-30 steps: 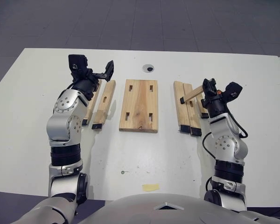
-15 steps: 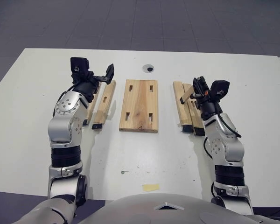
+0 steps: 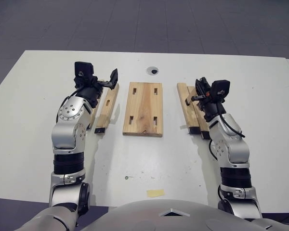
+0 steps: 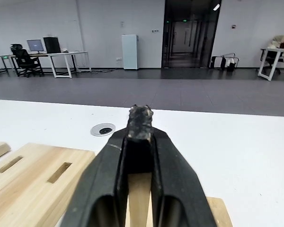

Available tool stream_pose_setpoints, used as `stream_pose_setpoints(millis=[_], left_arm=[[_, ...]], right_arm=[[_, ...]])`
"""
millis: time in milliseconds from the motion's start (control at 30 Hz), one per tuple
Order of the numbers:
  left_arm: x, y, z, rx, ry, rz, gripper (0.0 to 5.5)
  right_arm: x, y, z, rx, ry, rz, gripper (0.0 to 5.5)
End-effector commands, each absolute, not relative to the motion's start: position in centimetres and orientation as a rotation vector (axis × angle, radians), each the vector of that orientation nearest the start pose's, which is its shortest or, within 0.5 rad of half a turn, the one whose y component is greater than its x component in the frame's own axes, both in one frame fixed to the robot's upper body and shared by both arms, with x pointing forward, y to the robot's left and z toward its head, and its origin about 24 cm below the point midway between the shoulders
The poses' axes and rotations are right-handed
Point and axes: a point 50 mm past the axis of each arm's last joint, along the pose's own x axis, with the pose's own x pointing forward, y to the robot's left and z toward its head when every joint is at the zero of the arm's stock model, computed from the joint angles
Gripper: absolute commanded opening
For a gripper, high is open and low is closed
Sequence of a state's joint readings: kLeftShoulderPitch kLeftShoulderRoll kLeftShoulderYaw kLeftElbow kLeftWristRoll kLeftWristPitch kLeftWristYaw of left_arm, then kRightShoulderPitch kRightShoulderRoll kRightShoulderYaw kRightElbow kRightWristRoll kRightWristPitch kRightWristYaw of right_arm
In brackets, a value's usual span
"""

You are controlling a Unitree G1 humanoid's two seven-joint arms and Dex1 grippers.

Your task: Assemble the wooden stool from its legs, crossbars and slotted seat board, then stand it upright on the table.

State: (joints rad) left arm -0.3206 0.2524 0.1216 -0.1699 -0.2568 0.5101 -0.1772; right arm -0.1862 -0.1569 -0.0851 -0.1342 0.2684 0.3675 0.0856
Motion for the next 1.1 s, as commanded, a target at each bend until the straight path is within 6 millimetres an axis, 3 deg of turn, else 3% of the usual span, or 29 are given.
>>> stream_pose_setpoints(millis=[33,367,900,933,1100], left_arm=[[30.2,18.2,13.2,0.01,0.001,-0.189,5.4],[30.0,18.2,13.0,0.022,-0.007,-0.169,5.4],[30.4,18.4,13.6,0.033,-0.02,-0.177,5.4],[30.4,18.4,13.6,0.033,-0.02,-0.177,5.4],[30.7,18.5,13.8,0.04,-0.023,-0.18,5.4]], right_arm=[[27.8,-17.4,6.7,0.115,0.229,0.062,0.42],[27.3,-17.4,5.5,0.129,0.235,0.105,0.42],[28.3,-17.1,9.5,0.18,0.016,0.088,0.42],[28.4,-17.0,9.7,0.192,0.01,0.085,0.79],[29.1,-16.8,11.5,0.19,-0.041,0.09,1.45]])
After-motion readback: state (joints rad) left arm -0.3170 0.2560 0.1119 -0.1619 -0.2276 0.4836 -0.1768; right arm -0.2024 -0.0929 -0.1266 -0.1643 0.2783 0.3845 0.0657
